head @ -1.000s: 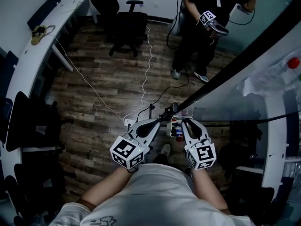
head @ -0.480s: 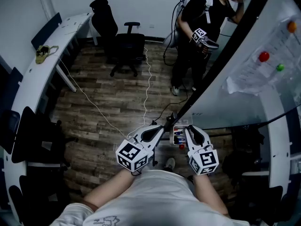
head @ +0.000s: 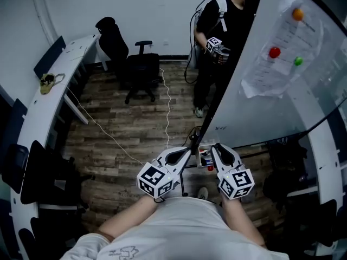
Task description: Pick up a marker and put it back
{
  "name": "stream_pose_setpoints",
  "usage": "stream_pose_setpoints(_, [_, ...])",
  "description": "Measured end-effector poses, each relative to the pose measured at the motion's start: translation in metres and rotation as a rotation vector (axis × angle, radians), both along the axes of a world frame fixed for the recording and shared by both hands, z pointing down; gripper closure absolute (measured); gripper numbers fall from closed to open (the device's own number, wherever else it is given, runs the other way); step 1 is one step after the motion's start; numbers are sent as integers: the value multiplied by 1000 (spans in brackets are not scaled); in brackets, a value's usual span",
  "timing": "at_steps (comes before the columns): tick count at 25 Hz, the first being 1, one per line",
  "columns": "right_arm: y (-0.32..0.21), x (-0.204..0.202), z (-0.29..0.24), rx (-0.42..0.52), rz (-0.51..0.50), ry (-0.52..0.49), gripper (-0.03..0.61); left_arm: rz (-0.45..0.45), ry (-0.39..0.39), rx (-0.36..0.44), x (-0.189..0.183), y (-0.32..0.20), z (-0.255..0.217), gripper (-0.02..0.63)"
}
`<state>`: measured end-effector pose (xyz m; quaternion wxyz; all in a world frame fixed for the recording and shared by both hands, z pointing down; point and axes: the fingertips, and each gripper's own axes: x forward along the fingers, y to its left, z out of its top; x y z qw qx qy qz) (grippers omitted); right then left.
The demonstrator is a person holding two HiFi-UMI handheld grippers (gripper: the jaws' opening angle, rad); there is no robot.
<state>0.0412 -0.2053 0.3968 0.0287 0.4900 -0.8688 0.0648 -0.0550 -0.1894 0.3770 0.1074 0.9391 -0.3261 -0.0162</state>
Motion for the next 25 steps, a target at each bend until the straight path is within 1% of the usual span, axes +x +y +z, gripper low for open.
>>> stream_pose_setpoints(7, [10, 18, -24, 39, 47, -74, 503, 76, -37, 70, 19, 13, -13, 609])
stream_pose_setpoints(9, [13, 19, -27, 46, 52, -80, 503, 102, -44, 72, 23, 17, -13, 611])
stream_pose_setpoints(11, [16, 19, -27, 44, 53, -83, 503, 118, -34, 57, 25, 20, -12, 611])
stream_pose_setpoints(14, [17, 19, -26, 42, 55, -86, 503, 128, -8, 50, 25, 22, -14, 609])
stream_pose_setpoints(19, [21, 22, -21, 35, 65, -84, 503, 131, -44, 83, 28, 30, -13, 609])
stream_pose_setpoints(25, [21, 32, -17, 26, 74, -82, 503, 132, -38, 61, 36, 26, -8, 609])
